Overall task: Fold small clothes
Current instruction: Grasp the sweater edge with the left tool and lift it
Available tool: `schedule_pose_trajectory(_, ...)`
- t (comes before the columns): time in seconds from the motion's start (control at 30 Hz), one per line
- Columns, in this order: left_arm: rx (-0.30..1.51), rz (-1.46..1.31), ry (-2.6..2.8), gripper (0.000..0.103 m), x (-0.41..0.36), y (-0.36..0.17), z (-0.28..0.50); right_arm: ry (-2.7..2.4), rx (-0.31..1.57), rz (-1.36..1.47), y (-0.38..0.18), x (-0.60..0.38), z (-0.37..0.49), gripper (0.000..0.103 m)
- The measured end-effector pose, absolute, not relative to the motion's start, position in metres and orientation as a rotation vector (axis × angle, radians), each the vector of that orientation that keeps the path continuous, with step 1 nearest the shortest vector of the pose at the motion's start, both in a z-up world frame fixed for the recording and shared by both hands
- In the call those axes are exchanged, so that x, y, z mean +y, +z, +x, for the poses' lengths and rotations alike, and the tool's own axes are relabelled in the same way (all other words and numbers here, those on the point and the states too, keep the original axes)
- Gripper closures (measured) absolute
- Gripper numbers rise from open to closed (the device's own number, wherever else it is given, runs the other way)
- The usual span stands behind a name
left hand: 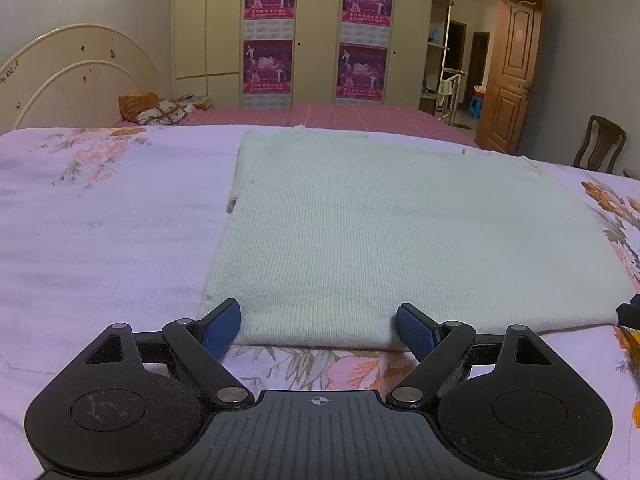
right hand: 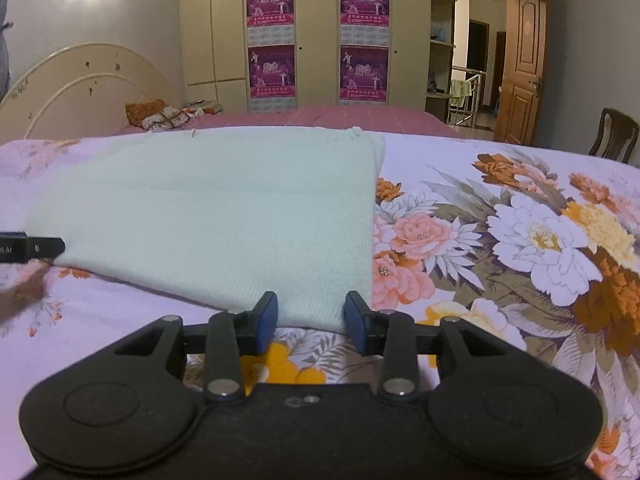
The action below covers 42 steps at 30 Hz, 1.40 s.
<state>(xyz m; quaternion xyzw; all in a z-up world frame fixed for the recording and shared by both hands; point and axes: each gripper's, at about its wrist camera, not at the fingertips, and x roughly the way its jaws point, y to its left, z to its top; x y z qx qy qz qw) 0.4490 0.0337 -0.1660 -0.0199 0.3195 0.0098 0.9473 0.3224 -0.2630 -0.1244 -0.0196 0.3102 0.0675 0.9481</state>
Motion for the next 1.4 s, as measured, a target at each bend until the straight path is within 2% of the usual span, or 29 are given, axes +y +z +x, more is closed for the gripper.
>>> schedule_pose_trajectory(0.13,0.666,-0.019,-0.001,0.010,0.031,-0.167,0.453,0.137,0.632,-0.062,-0.124,-0.258,0.322,0.062)
schedule_pose_trajectory(0.3,0.690,0.018,-0.003,0.009,0.028,-0.163,0.454,0.128,0.631,-0.105,-0.124,-0.252,0.322,0.058)
schedule_pose_trajectory(0.37,0.712,0.003,0.022,0.009,0.031,-0.155,0.448,0.120,0.654,-0.117,-0.119,-0.252,0.324,0.052)
schedule_pose_trajectory(0.43,0.677,-0.087,0.045,0.009,0.043,-0.146,0.430,0.093,0.677,-0.107,-0.107,-0.257,0.324,0.028)
schedule_pose_trajectory(0.5,0.607,-0.304,0.017,0.009,0.064,-0.142,0.407,0.132,0.626,-0.021,-0.090,-0.268,0.313,0.033)
schedule_pose_trajectory(0.57,0.589,-0.464,-0.005,0.017,0.077,-0.148,0.396,0.147,0.636,-0.025,-0.080,-0.267,0.312,0.056)
schedule_pose_trajectory(0.6,0.604,-0.541,-0.007,0.026,0.083,-0.155,0.396,0.149,0.639,-0.042,-0.076,-0.264,0.312,0.075)
schedule_pose_trajectory(0.63,0.623,-0.623,-0.017,0.030,0.088,-0.163,0.398,0.160,0.644,-0.053,-0.071,-0.260,0.314,0.082)
schedule_pose_trajectory(0.9,0.550,-0.944,-0.042,0.030,0.107,-0.190,0.426,0.267,0.629,0.036,-0.048,-0.225,0.345,0.084)
schedule_pose_trajectory(0.97,0.550,-0.970,-0.049,0.035,0.105,-0.194,0.437,0.288,0.635,0.069,-0.051,-0.219,0.355,0.084)
schedule_pose_trajectory(1.07,0.528,-1.023,-0.037,0.048,0.103,-0.203,0.450,0.309,0.650,0.105,-0.055,-0.213,0.367,0.084)
schedule_pose_trajectory(1.13,0.504,-1.060,-0.017,0.061,0.103,-0.211,0.457,0.324,0.663,0.128,-0.060,-0.211,0.376,0.091)
schedule_pose_trajectory(1.17,0.489,-1.068,-0.008,0.063,0.101,-0.214,0.460,0.332,0.676,0.145,-0.064,-0.210,0.383,0.096)
schedule_pose_trajectory(1.4,0.440,-1.156,-0.010,0.077,0.104,-0.231,0.495,0.340,0.703,0.214,-0.083,-0.197,0.413,0.099)
